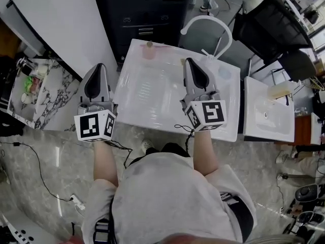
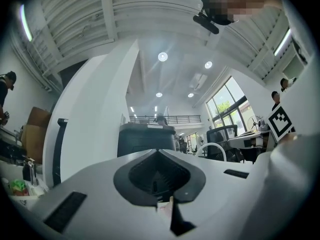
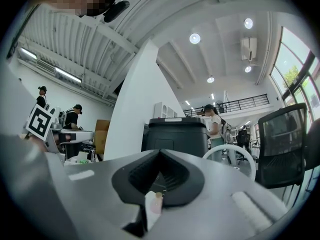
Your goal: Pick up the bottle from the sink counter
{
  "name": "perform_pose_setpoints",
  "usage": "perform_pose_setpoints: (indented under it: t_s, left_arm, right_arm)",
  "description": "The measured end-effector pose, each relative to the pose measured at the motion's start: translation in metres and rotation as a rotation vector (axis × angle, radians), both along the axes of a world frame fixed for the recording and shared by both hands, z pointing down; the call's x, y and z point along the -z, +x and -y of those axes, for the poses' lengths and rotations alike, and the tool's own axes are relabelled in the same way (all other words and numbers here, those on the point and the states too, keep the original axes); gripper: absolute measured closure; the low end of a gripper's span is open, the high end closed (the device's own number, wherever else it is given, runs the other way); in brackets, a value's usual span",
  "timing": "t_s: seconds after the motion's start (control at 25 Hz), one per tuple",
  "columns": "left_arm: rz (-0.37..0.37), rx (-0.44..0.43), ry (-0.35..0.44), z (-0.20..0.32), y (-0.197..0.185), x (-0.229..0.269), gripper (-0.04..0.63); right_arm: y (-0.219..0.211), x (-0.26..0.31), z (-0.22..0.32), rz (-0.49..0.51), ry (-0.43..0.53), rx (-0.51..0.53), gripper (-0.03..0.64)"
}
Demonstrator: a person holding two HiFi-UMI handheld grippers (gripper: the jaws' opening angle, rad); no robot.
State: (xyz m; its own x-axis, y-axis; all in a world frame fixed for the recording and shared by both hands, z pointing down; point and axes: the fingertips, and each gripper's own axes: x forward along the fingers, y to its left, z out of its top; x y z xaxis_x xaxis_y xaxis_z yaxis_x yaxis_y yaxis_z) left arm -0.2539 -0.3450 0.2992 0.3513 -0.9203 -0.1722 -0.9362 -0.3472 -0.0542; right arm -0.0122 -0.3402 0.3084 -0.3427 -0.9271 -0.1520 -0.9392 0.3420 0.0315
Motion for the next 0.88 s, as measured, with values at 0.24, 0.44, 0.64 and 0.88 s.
perform_pose_setpoints:
  t_s: [0.24,0.44,0.64,0.88]
  left_arm:
    - [-0.017,-0.022,-0.079,0.020,0.002,-0.036,0.587]
    - [-0.022,-0.044,-0.148,0.034,0.011,-0.065,0.587]
    - [-0.008,-0.066,-0.193,0.055,0.027,-0.086,0.586]
    - [0.037,-0.133,-0.239,0.089,0.062,-0.109,0.586]
  right_arm:
    - [-0.001,-0.034,0.012,-0.012,-0.084,-0.020,0.606]
    - [-0.001,-0.060,0.021,-0.017,-0.145,-0.027,0.606]
    - [0.003,-0.074,0.040,-0.021,-0.176,-0.017,0.606]
    - [0.012,-0.084,0.072,-0.024,-0.204,0.004,0.606]
